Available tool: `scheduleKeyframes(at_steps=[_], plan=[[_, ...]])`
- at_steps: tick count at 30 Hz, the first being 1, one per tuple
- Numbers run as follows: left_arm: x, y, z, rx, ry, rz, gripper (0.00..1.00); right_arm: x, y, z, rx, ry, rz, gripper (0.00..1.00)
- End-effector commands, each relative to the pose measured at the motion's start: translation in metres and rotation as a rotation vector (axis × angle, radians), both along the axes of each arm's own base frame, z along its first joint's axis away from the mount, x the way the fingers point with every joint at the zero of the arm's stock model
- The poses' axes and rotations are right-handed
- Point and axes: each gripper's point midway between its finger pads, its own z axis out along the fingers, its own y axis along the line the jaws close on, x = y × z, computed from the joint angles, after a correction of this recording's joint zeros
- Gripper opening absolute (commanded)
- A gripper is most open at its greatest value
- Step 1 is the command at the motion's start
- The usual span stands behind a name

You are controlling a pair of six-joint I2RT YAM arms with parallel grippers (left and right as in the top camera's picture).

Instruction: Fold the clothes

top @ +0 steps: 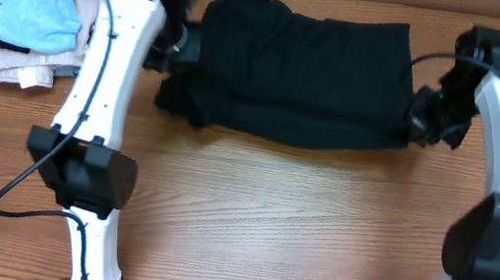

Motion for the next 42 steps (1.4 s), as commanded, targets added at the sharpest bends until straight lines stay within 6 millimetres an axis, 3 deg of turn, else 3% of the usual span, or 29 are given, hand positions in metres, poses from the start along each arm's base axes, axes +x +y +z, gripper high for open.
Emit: scheduleKeyframes(at_steps=[1,5,8,11,14,21,26,31,42], plan=[[-0.016,0.001,-0.015,0.031,0.071,-0.027,0.04,-0.035,0.002,0.015,-0.02,-0.028,-0.015,0.04],[-0.024,0.005,-0.031,0.057,0.123,-0.013,0.04,-0.084,0.009,-0.014,-0.003,0.074,-0.013,0.06],[-0.021,0.005,-0.036,0.056,0.117,-0.013,0.04,-0.113,0.014,-0.038,0.019,0.146,-0.016,0.2],[-0.016,0.002,-0.037,0.052,0.096,-0.016,0.04,-0.12,0.015,-0.058,0.018,0.16,-0.041,0.35],[-0.012,0.0,-0.037,0.048,0.081,-0.018,0.04,-0.112,0.014,-0.066,0.014,0.118,-0.043,0.52],[-0.009,-0.002,-0.037,0.041,0.066,-0.019,0.04,-0.099,0.013,-0.072,0.011,0.061,-0.045,0.55],[-0.007,-0.002,-0.037,0.039,0.057,-0.019,0.04,-0.117,-0.001,-0.092,-0.086,0.124,-0.192,0.54],[-0.006,-0.003,-0.037,0.035,0.053,-0.019,0.04,-0.136,-0.001,-0.11,-0.11,0.183,-0.312,0.49],[-0.002,-0.004,-0.037,0.032,0.037,-0.018,0.04,-0.142,0.001,-0.138,-0.097,0.147,-0.344,0.49]])
